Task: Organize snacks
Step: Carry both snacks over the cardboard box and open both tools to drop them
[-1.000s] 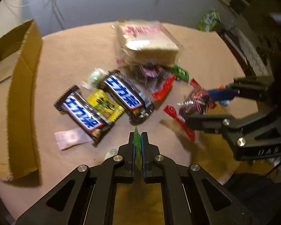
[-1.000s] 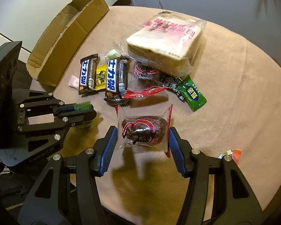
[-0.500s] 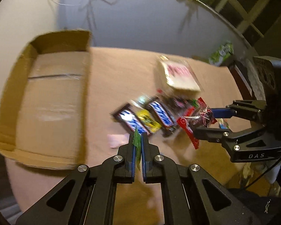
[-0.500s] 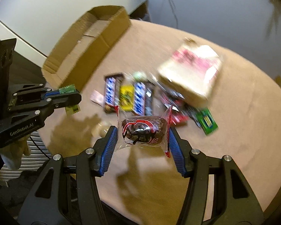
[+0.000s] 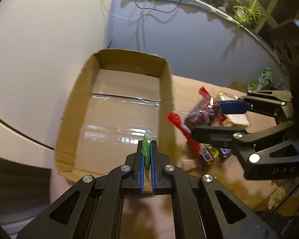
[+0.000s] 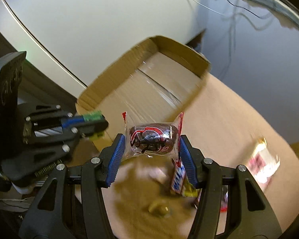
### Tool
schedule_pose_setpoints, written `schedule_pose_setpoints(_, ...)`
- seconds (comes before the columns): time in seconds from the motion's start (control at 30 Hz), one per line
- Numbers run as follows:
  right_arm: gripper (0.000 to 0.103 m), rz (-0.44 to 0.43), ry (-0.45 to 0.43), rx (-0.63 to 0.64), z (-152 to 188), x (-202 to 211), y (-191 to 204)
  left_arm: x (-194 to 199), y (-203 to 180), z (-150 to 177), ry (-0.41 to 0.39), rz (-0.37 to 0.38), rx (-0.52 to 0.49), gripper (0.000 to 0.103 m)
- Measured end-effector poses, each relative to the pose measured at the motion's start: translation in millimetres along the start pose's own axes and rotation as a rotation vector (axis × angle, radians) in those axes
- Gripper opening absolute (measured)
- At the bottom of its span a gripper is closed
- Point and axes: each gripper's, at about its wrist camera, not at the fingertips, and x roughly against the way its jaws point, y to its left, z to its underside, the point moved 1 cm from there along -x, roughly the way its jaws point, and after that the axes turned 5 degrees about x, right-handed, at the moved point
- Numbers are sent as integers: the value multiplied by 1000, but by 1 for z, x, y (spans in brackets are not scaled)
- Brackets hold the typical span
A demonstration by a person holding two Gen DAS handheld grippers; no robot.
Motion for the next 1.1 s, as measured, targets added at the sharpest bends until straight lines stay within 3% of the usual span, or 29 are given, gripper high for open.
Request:
schedule_pose_setpoints(0.17, 58, 11, 26, 26, -18, -19, 11, -1, 11, 0, -4, -16, 11, 4)
schedule_pose_setpoints(0.53, 60, 17, 44, 39, -25, -28, 13, 0, 22, -7, -2, -38, 26, 5)
schedule_pose_setpoints(0.67, 60, 25, 38, 30, -25, -25, 10, 1, 23, -6, 1, -37, 28, 18)
schedule_pose_setpoints(0.73, 61, 28, 40, 28, -25, -22, 9, 2, 24, -6, 2, -41, 34, 34)
schedule_pose_setpoints(0.77, 62, 31, 40, 28, -25, -21, 8, 3, 25, -5, -4, -41, 41, 37)
schedule_pose_setpoints(0.9, 66, 57, 28, 22, -19, -9, 5, 7, 24, -1, -28, -58, 39, 40)
schedule_pose_setpoints(1.0, 66, 95, 9, 11, -8, 5, -3, 10, 17, 5, -34, -52, 41, 54)
schedule_pose_setpoints(1.1, 66, 128, -7, -35, 17, 21, -19, 14, 3, 15, -34, -43, 21, 55)
